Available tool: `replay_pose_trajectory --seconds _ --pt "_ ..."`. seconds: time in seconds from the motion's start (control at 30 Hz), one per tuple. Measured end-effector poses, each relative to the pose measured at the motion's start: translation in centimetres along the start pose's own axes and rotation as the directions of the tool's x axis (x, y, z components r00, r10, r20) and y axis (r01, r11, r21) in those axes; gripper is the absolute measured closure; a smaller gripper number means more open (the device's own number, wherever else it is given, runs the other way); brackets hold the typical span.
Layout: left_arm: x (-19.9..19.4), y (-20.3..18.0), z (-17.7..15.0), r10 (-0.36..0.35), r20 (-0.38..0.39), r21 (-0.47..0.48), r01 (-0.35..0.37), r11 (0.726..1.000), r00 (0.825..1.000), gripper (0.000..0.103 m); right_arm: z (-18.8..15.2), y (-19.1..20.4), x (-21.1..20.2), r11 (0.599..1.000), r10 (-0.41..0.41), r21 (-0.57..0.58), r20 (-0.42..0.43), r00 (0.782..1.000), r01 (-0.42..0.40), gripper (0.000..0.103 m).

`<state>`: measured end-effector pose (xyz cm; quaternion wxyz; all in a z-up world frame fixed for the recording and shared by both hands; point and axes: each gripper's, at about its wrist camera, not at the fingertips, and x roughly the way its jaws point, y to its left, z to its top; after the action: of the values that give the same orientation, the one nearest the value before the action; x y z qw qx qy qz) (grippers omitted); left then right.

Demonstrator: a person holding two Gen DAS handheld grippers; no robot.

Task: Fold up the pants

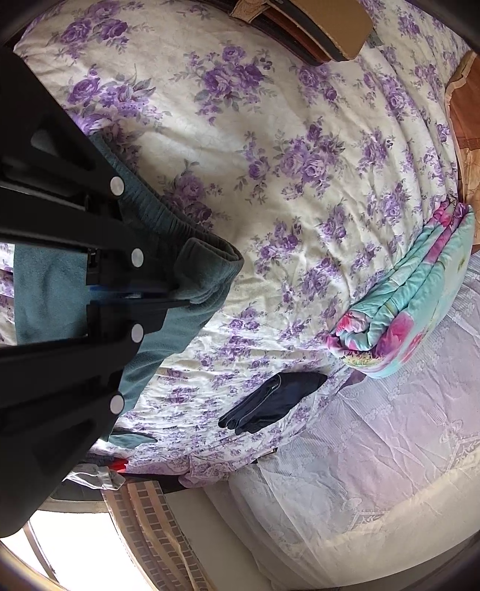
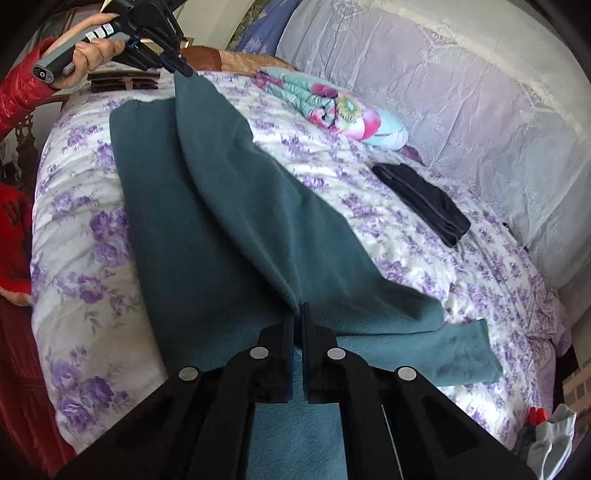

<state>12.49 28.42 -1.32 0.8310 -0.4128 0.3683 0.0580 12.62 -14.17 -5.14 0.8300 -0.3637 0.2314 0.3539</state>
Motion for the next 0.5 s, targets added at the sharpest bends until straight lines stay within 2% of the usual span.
replay_pose_trajectory --seconds 0.13,0.27,0.5 --pt "-1.6 -0.2 -0.4 -0.021 0.012 0.030 0.021 0.999 1.000 0.102 0.0 -0.4 -3.1 0.999 -0.019 0.029 0.045 0.999 0.018 0.100" --pt "-3.4 0.7 -2.5 -0.027 -0.009 0.063 0.028 0.998 1.000 0.102 -1.2 0.2 -5.6 0.999 -0.009 0.053 0.039 0.999 0.007 0.100" --pt "-2.5 3.7 -6.1 0.077 -0.063 0.077 -0.072 0.994 0.995 0.101 -3.8 2.9 -4.0 0.996 0.059 0.072 -0.023 0.998 -0.057 0.099"
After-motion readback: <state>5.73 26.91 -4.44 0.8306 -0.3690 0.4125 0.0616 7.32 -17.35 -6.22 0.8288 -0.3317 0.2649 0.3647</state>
